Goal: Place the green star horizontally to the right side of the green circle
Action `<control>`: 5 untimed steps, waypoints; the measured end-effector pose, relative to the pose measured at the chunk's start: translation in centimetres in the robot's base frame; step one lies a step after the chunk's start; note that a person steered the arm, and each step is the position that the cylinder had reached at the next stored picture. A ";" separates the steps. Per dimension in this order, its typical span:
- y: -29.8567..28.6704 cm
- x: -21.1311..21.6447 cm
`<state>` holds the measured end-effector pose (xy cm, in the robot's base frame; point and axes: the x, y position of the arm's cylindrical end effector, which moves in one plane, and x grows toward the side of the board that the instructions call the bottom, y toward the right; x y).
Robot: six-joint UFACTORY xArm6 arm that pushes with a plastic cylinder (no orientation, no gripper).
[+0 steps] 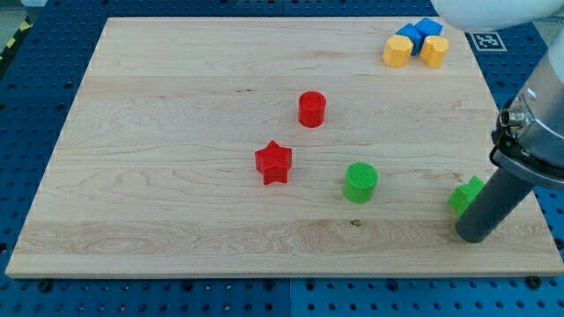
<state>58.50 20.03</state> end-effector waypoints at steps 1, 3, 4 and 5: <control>0.0 0.0; 2.7 1.3; 2.8 0.3; 2.8 0.3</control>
